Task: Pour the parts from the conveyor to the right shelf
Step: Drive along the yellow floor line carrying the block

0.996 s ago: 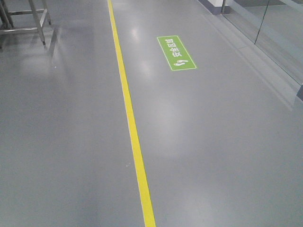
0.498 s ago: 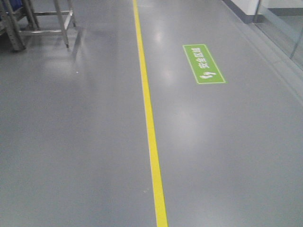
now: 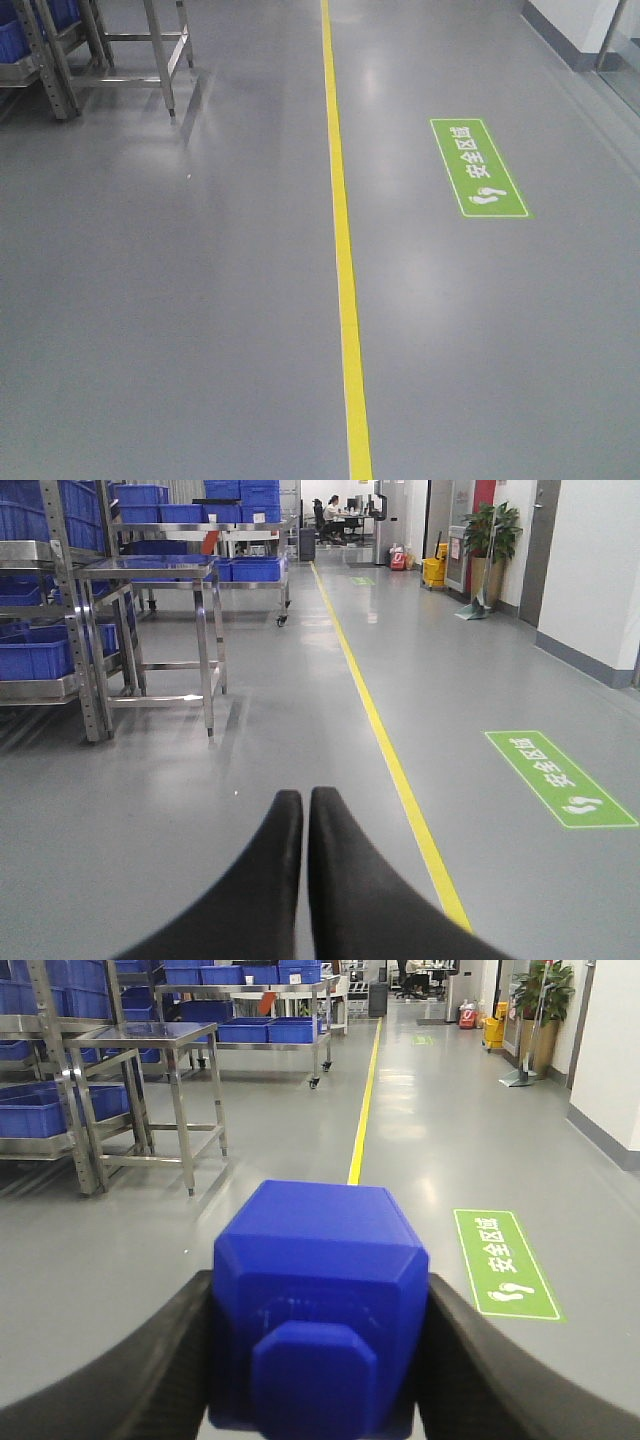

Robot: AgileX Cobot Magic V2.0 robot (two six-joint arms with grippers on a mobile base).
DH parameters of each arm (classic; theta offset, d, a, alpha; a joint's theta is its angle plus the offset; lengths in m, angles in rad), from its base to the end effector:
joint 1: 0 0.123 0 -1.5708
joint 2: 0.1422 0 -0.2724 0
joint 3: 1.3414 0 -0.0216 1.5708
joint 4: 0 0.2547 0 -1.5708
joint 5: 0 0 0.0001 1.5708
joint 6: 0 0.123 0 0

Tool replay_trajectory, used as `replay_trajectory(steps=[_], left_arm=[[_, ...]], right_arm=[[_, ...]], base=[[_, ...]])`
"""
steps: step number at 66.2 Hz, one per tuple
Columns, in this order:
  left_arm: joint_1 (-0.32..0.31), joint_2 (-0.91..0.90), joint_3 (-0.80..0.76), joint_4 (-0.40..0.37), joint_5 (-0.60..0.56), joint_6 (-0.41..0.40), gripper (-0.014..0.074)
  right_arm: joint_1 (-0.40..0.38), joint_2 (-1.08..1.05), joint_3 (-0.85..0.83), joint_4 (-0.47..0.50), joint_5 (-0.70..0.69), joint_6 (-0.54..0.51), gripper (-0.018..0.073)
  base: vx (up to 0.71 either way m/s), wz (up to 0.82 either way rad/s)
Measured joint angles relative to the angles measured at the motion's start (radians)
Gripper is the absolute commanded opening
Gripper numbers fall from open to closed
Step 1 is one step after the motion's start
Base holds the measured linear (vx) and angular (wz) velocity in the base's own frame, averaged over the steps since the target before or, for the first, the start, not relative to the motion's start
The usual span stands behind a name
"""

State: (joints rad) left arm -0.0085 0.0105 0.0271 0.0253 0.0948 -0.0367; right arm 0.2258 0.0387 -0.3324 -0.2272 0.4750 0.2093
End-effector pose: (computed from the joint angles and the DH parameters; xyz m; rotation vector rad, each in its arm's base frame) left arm 0.1070 -0.0006 0.1930 -0.0043 1.6160 -0.0135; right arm 0.0831 0.0061 0.2764 -0.1028 1.6515 0.0914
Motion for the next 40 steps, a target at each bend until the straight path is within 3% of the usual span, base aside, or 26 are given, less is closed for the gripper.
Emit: replay_trajectory(steps=[40], left_arm=[[0.000, 0.000, 0.000, 0.000, 0.000, 0.000, -0.0006]], right_arm=[[0.000, 0.000, 0.000, 0.000, 0.001, 0.000, -0.0004]], base=[[0.62, -0.10]])
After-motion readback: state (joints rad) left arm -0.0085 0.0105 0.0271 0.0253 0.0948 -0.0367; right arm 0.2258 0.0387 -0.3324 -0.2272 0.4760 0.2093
